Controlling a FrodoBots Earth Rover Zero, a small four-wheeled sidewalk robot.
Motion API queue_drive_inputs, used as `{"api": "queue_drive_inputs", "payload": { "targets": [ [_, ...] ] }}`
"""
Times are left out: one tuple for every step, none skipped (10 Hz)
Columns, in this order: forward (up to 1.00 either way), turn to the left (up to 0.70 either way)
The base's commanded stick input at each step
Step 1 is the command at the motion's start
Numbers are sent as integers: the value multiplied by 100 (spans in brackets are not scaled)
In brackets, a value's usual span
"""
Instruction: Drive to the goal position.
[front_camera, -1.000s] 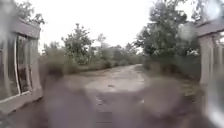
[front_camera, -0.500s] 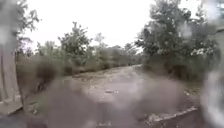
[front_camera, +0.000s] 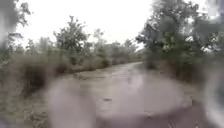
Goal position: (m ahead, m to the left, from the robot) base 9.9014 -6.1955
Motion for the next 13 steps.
{"api": "queue_drive_inputs", "payload": {
  "targets": [
    [85,0],
    [85,0],
    [85,0],
    [85,0],
    [85,0],
    [85,0],
    [85,0],
    [85,0],
    [85,0],
    [85,0],
    [85,0],
    [85,0],
    [85,0]
  ]
}}
